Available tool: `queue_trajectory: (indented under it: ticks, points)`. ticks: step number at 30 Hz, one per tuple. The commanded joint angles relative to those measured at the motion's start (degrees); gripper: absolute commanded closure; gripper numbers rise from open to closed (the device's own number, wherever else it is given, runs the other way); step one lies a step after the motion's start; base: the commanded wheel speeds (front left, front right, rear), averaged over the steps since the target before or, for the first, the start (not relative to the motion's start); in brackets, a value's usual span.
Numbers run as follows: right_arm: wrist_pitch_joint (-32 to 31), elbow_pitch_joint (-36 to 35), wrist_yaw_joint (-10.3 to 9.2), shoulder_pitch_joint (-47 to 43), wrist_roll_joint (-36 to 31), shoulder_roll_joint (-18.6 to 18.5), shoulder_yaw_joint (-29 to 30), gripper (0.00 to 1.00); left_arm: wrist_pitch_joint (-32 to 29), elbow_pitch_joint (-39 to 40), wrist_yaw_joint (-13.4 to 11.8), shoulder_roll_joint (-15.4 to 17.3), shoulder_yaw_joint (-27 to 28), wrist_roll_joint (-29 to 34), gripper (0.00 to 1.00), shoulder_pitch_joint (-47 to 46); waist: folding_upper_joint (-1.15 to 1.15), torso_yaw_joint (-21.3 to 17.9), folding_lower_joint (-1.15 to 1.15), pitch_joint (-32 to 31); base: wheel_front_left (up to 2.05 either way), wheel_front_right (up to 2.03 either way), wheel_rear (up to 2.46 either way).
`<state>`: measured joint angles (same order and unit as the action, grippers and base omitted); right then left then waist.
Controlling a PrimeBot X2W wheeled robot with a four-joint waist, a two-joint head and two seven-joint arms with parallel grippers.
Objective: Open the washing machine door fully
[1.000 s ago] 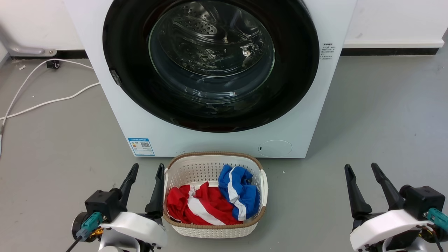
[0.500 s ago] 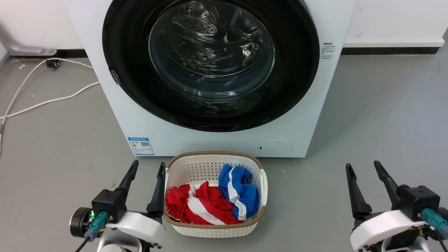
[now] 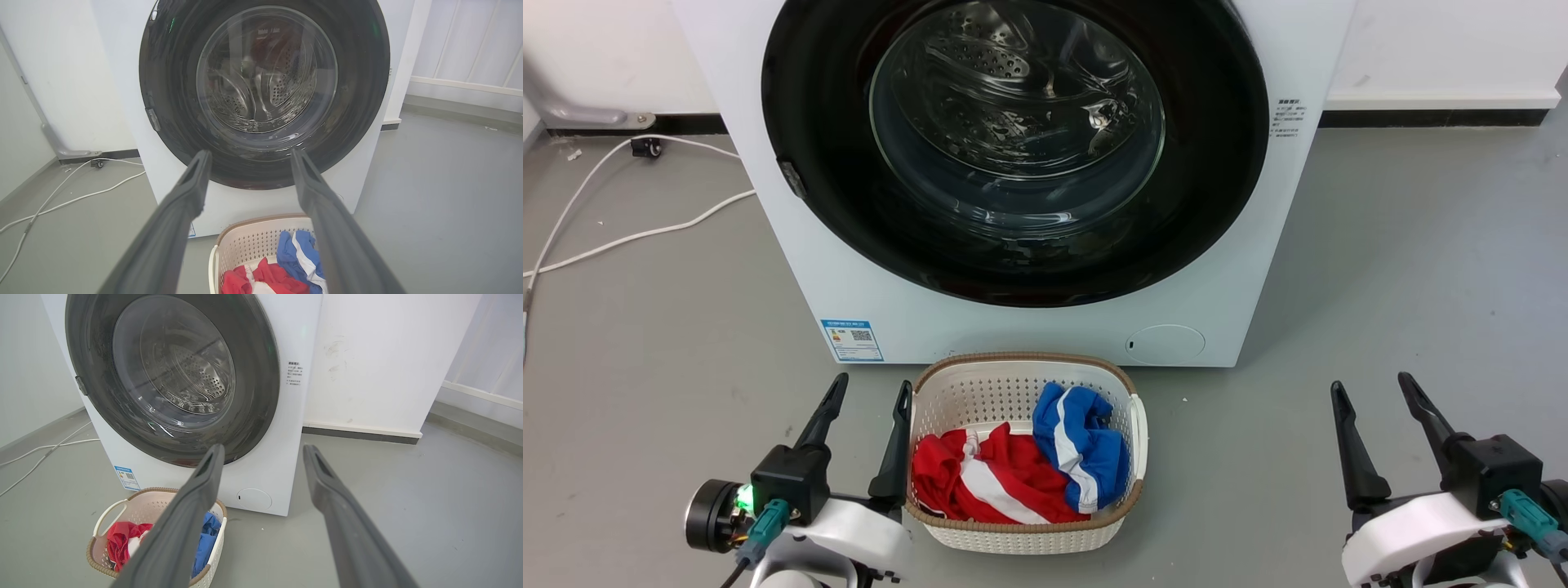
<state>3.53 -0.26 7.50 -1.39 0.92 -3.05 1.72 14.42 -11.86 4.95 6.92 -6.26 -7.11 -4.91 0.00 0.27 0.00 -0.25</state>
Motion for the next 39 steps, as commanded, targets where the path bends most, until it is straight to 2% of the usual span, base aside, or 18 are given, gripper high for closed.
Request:
queue_trajectory:
  ticks: [1,5,25,26,27,28,29,33,34,37,39]
  points:
    - [0.3,-0.4,-0.02,-0.5,-0.8,0.2,0.1,0.0,0.5,-0.1,-0.3,0.2,0.1,0.9,0.0,-0.6,0.0,0.0,0.0,0.0,0.0,0.0,0.0]
    - [0.6,-0.2,-0.02,-0.5,-1.5,0.2,0.3,0.0,0.9,-0.5,-0.1,0.0,0.2,1.5,0.0,-0.6,0.0,-0.1,0.0,0.1,0.0,0.0,0.0]
    - [1.0,2.1,-0.02,0.2,3.1,0.2,0.8,0.0,0.8,-2.3,0.1,-0.9,1.1,-0.7,0.0,-1.1,0.0,-0.3,0.0,0.1,0.0,0.0,0.0]
    - [0.8,2.3,-0.02,0.2,3.7,0.2,0.8,0.22,0.8,-2.3,0.1,-0.9,1.1,-0.7,0.0,-1.1,0.0,-0.3,0.0,0.1,0.0,0.0,0.0]
    - [0.7,2.4,-0.02,0.2,4.3,0.2,0.8,0.61,0.8,-2.3,0.1,-0.9,1.1,-0.7,0.0,-1.1,0.0,-0.3,0.0,0.1,0.0,0.0,0.0]
    - [0.7,2.5,-0.02,0.2,4.6,0.2,0.9,0.9,0.8,-2.3,0.1,-0.9,1.2,-0.8,0.0,-1.2,0.0,-0.3,0.0,0.1,0.0,0.0,0.0]
    - [0.6,2.6,-0.02,0.2,4.8,0.2,0.9,1.0,0.8,-2.3,0.1,-0.9,1.2,-0.7,0.0,-1.2,0.0,-0.3,0.0,0.1,0.0,0.0,0.0]
    - [0.8,2.7,-0.02,0.3,7.4,0.2,0.7,1.0,0.8,-2.2,0.1,-1.0,1.3,-0.7,0.0,-1.2,0.0,-0.3,0.0,0.0,0.0,0.0,0.0]
    - [0.8,2.9,-0.02,0.3,10.3,0.2,0.9,1.0,0.8,-2.2,0.0,-1.0,1.4,-0.7,0.0,-1.2,0.0,-0.3,0.0,0.0,0.0,0.0,0.0]
    - [0.6,4.2,-0.01,0.7,23.1,0.2,1.3,1.0,0.8,-2.1,0.0,-1.0,1.4,-0.7,0.0,-1.1,0.0,-0.2,0.0,0.0,0.0,0.0,0.0]
    - [0.1,5.4,-0.01,1.5,35.0,0.2,1.5,1.0,0.8,-2.0,0.1,-1.1,1.4,-0.7,0.0,-1.2,0.0,-0.2,0.0,0.0,0.0,0.0,0.0]
